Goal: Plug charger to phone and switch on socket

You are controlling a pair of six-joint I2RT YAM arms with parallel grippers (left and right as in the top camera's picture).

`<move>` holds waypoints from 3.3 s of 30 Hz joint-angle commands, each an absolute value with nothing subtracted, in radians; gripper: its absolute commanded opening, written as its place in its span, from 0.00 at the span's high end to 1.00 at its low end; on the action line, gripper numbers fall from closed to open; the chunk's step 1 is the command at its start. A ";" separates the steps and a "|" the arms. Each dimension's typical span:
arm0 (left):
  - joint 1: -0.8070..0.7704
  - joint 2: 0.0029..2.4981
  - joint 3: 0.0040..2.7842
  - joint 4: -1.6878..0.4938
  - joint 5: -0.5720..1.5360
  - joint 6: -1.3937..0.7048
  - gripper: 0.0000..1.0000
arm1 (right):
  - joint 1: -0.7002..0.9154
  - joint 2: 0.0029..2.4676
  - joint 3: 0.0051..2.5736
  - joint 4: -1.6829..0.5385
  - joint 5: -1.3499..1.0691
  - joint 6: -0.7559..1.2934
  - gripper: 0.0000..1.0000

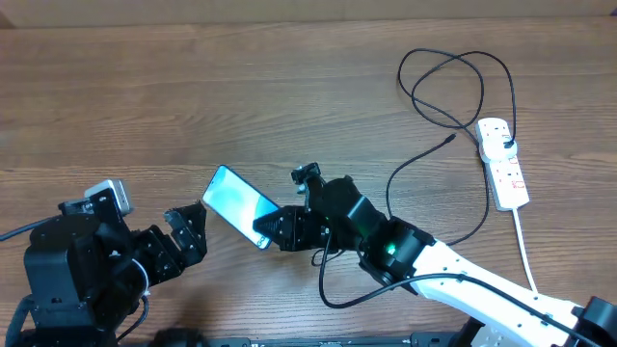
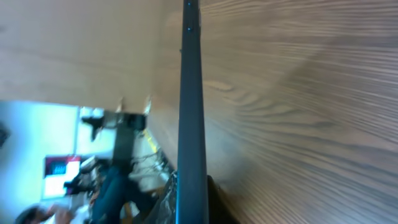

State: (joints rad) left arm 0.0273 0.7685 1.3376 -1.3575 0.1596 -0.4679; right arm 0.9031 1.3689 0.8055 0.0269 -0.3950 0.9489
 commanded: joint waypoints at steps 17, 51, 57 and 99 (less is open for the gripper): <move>0.033 0.495 1.346 -1.325 0.146 -0.520 0.07 | 0.828 1.439 0.763 0.279 -0.656 0.972 0.96; 0.033 0.202 0.941 -1.111 0.475 -0.670 0.00 | 0.830 1.562 0.758 0.520 -0.813 0.943 0.96; 0.033 0.202 0.903 -1.081 0.544 -0.658 0.00 | 0.800 1.562 0.758 0.456 -0.803 1.025 0.96; 0.033 0.203 0.479 -0.551 0.936 -0.966 0.00 | 0.213 1.511 0.494 0.723 -1.199 1.177 0.96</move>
